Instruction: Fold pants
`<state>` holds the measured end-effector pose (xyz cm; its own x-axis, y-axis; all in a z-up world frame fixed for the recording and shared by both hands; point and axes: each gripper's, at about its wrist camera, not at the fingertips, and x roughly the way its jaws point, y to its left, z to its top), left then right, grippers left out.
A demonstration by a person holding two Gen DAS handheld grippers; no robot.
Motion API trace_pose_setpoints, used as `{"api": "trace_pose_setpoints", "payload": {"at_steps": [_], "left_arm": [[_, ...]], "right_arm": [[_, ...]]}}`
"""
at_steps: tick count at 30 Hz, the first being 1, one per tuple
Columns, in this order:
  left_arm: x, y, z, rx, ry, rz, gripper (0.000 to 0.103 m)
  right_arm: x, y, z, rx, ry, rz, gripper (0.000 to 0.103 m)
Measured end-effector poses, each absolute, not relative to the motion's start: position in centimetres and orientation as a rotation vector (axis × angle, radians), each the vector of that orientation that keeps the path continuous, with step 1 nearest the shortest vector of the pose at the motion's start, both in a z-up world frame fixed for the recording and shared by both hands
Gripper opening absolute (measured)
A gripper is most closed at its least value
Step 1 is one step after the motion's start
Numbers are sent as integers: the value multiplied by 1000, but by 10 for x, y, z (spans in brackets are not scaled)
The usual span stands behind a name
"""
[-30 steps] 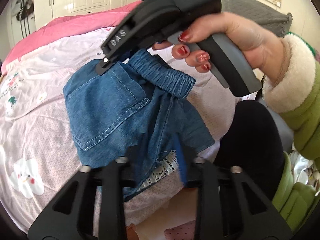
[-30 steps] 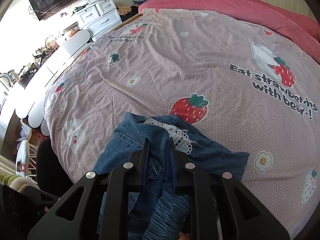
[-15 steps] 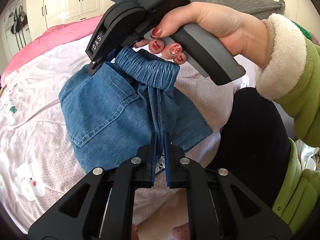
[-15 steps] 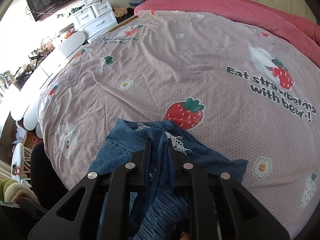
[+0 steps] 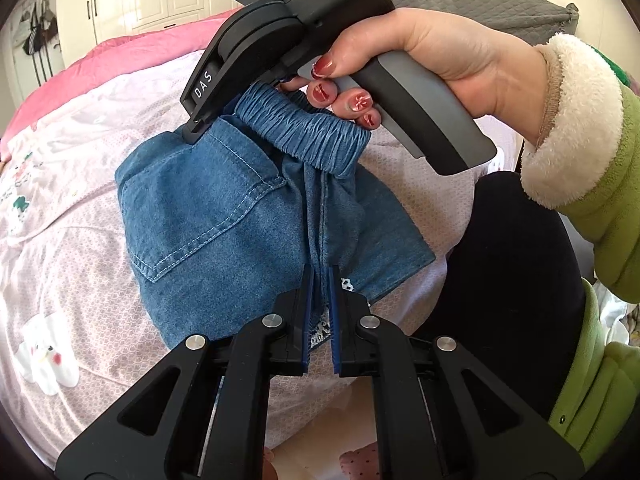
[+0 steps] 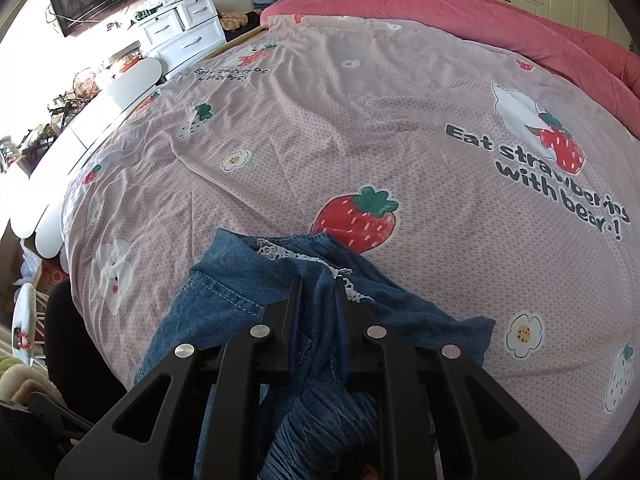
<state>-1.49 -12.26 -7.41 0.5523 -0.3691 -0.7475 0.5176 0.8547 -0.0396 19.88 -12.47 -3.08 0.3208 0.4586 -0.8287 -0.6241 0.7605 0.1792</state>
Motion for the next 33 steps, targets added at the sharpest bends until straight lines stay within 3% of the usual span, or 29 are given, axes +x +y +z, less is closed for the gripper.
{"api": "trace_pose_setpoints", "payload": {"at_steps": [7,12,17,22,24,26,33], "left_arm": [[-12,-121,-72,181,846,-530,2],[-10,-120,-73,166,853,-535,2],[-8,-117,-72,148,853,-539,2],[-7,-112,-70,123,850,-544,2],[-7,-110,-69,118,851,-545,2],[-7,-108,-69,115,851,-544,2],[-10,-106,-69,106,861,-542,2]], "right_arm": [[198,-126,-25,-150,1026,703,14],[182,-145,4,-72,965,706,21],[152,-169,27,-30,892,709,42],[121,-186,31,-54,866,710,42],[110,-184,25,-88,878,721,36],[103,-182,16,-133,896,707,22],[100,-180,-20,-189,955,651,18]]}}
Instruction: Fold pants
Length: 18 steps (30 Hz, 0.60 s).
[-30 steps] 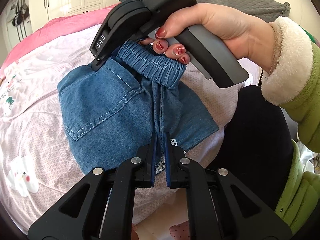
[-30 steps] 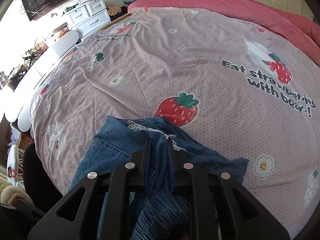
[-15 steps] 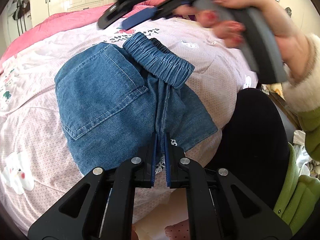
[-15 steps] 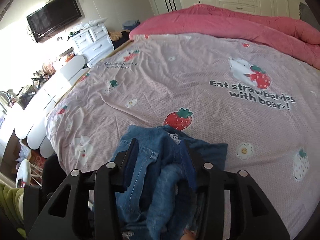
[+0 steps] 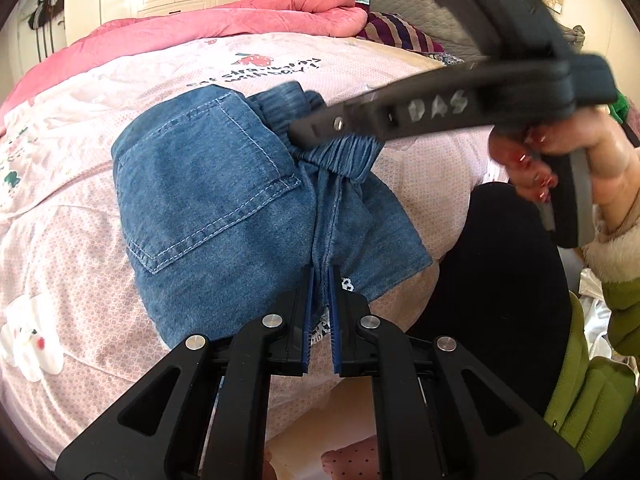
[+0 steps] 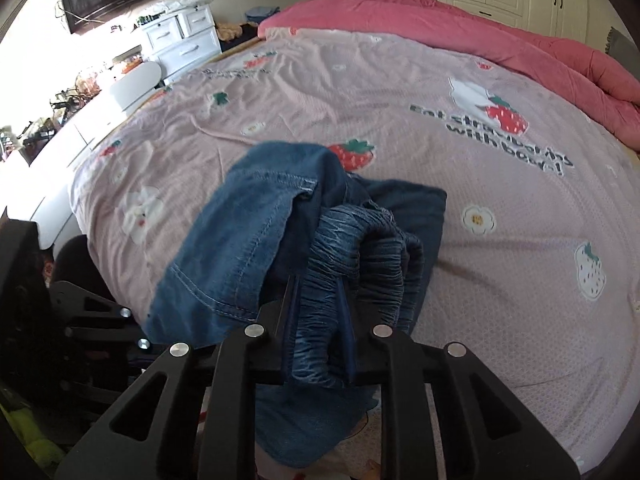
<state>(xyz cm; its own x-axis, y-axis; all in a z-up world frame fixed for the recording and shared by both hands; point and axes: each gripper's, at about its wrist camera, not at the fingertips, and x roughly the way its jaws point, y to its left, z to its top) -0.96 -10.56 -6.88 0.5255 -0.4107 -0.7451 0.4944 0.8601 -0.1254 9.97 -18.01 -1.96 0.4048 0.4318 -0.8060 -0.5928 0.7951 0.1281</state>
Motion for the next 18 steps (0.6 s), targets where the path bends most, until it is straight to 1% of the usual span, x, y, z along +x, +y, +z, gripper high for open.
{"api": "trace_pose_setpoints", "payload": {"at_steps": [6,9,11,13,15,16,18], "left_arm": [[-10,-103,-67,86,868,-538,2],[-12,-101,-62,83,862,-535,5],[-13,-101,-58,91,853,-534,11],[-15,-100,-55,93,846,-531,15],[-16,-100,-53,94,843,-525,15],[-17,-100,-53,93,842,-524,16],[-18,-99,-50,90,842,-520,19]], "right_arm": [[98,-184,-22,-141,952,653,19],[94,-189,-12,-116,932,660,20],[91,-193,-5,-91,919,658,20],[88,-196,0,-85,906,654,21],[86,-198,5,-78,900,652,22],[85,-199,7,-77,897,648,24],[84,-201,12,-69,891,641,32]]}}
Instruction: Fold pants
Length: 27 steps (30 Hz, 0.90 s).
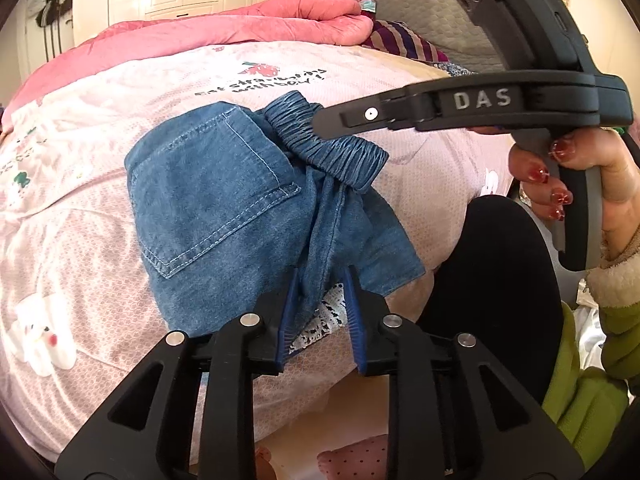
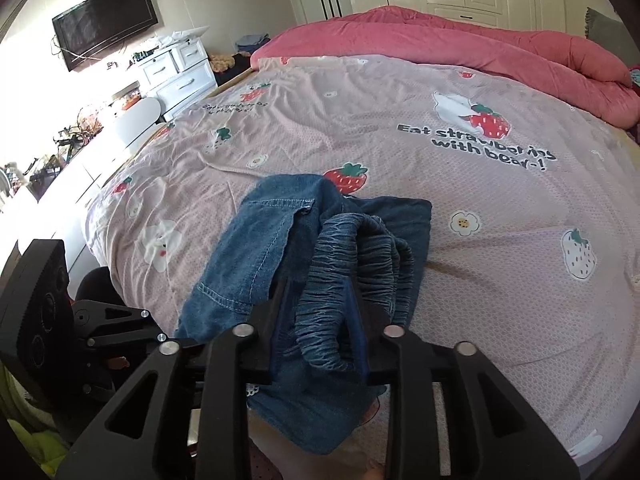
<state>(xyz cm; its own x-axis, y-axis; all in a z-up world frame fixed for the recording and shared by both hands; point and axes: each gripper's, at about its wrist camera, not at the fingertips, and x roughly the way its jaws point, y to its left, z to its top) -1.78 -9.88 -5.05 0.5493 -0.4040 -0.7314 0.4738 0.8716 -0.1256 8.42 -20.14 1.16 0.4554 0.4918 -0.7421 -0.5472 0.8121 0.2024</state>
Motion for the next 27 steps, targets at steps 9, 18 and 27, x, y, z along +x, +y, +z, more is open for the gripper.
{"api": "trace_pose_setpoints", "payload": {"at_steps": [9,18,27], "left_arm": [[-21,-90,-38,79,825,-518,30],[-23,-78,-22,71,795,-483,35],[-14,-63,-10,51,774,-418,57]], "right_arm": [[82,-204,30,-66,858,629,48],[82,-205,32,-50,841,624,59],[88,-215,25,-17,841,602,74]]}}
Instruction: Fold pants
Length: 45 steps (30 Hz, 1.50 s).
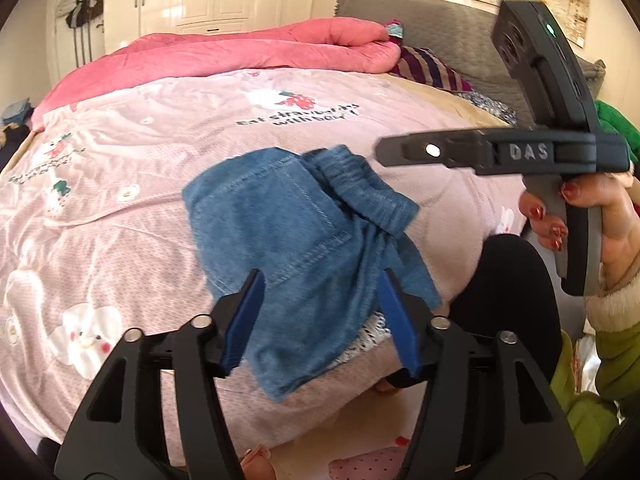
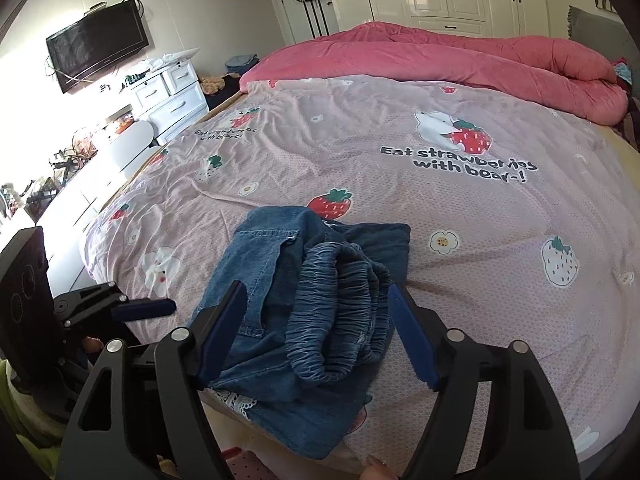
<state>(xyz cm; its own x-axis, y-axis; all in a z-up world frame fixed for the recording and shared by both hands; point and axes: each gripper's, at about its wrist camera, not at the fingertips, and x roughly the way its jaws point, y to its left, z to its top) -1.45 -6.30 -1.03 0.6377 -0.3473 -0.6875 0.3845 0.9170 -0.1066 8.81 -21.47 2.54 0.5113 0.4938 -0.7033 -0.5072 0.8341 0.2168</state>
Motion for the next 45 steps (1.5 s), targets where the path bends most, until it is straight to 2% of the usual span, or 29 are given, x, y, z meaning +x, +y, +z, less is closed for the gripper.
{"api": "trace_pose_setpoints", "payload": {"at_steps": [8,11,21,25,33,34,36,37,39,43,45], "left_arm": [[4,-39,-10,7,772,-348,85],[14,-29,-15,-10,792,-322,88],[55,-19,-55,-112,933,-335,89],[60,-20,-61,-114,946,-341,89],[64,-24,-68,-102,946,-348,90],[65,-24,-69,-104,947,-350,90],[66,-25,-71,-112,949,-356,90],[67,-26,-71,-115,949,-361,89],[69,-29,-72,-120,951,-370,87],[68,-38,-71,-145,940,-431,59],[66,-41,-70,-138,932,-438,53]], "right_arm": [[98,-219,13,11,866,593,82],[102,-220,7,20,880,590,85],[130,-219,-26,98,980,598,87],[140,-221,-41,138,1017,602,91],[148,-220,-60,195,1032,633,91],[150,-219,-61,201,1030,636,90],[151,-220,-63,217,1027,648,83],[151,-221,-65,233,1029,662,76],[150,-223,-67,250,1024,669,71],[147,-231,-69,309,1012,682,53],[144,-232,-67,306,993,686,46]]}}
